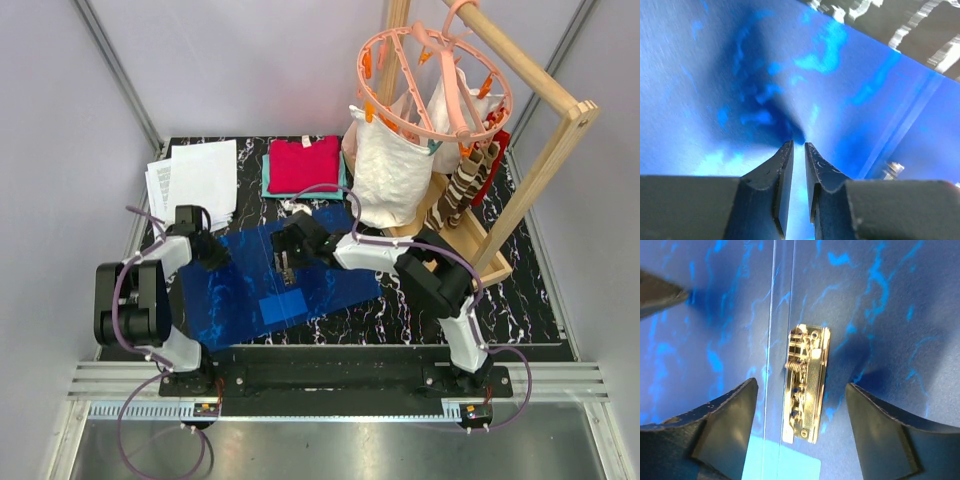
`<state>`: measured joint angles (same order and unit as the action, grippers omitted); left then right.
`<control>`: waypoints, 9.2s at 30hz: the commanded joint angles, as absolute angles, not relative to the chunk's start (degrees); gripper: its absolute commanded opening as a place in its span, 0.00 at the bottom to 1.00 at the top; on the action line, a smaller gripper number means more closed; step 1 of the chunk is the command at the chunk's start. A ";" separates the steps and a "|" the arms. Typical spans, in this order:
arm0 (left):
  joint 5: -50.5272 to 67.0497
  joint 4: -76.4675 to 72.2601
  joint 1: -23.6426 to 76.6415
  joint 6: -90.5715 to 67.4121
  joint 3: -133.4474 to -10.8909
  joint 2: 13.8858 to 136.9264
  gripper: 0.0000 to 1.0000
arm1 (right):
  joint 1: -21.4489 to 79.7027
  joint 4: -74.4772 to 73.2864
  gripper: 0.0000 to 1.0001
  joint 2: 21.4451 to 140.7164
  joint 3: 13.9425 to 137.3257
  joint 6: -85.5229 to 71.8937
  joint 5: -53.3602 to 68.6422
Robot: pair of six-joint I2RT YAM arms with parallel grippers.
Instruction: Put the files into the folder
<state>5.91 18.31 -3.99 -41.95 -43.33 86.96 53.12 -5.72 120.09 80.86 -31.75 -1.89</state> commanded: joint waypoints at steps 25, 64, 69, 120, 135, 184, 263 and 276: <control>6.51 5.98 16.52 -46.49 -41.66 90.18 0.37 | 47.90 14.59 0.29 114.17 60.82 -42.54 24.70; -6.85 18.53 21.97 -42.71 -45.27 84.31 0.49 | 45.70 12.17 0.00 119.71 64.51 -45.18 22.96; -6.24 20.04 22.15 -47.61 -39.47 75.16 0.31 | 45.88 6.60 0.00 120.15 64.16 -45.70 18.55; -5.26 24.07 24.35 -38.68 -40.42 80.96 0.34 | 46.59 -3.71 0.16 112.94 75.16 -38.67 16.94; -6.68 38.31 19.26 -31.99 -47.90 56.44 0.72 | 45.35 12.66 0.94 109.16 67.23 -40.70 29.62; -40.25 44.56 13.27 -11.16 -110.92 134.82 0.47 | 42.10 -19.07 0.99 90.97 70.31 -22.59 6.59; 10.02 30.33 -12.91 -34.89 -79.80 87.80 0.41 | 40.34 -12.13 1.00 108.26 87.32 -29.88 15.72; 9.41 34.27 -21.44 -41.74 -90.17 110.20 0.29 | 44.21 -14.85 0.96 155.78 150.26 -44.81 17.05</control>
<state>10.26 33.08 -20.12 -38.39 -87.18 106.30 41.89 -14.39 144.94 134.67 -37.28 16.23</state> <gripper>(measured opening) 0.313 0.962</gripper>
